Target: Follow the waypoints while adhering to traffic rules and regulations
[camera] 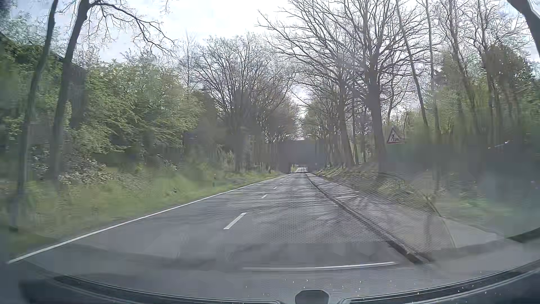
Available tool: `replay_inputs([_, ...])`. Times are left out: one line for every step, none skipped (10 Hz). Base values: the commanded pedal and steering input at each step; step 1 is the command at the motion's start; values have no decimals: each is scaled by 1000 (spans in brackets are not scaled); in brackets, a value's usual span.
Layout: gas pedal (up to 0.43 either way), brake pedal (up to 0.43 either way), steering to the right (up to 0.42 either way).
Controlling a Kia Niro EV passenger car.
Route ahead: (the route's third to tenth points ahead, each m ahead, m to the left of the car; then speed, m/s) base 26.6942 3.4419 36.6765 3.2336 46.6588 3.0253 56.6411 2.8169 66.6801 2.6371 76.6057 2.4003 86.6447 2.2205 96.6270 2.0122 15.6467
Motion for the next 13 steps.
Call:
replay_inputs([197,0,10])
replay_inputs([197,0,10])
replay_inputs([197,0,10])
replay_inputs([197,6,11])
replay_inputs([197,0,9])
replay_inputs([197,0,6])
replay_inputs([197,0,6])
replay_inputs([197,0,6])
replay_inputs([197,0,6])
replay_inputs([197,0,6])
replay_inputs([197,0,5])
replay_inputs([197,0,5])
replay_inputs([197,0,5])
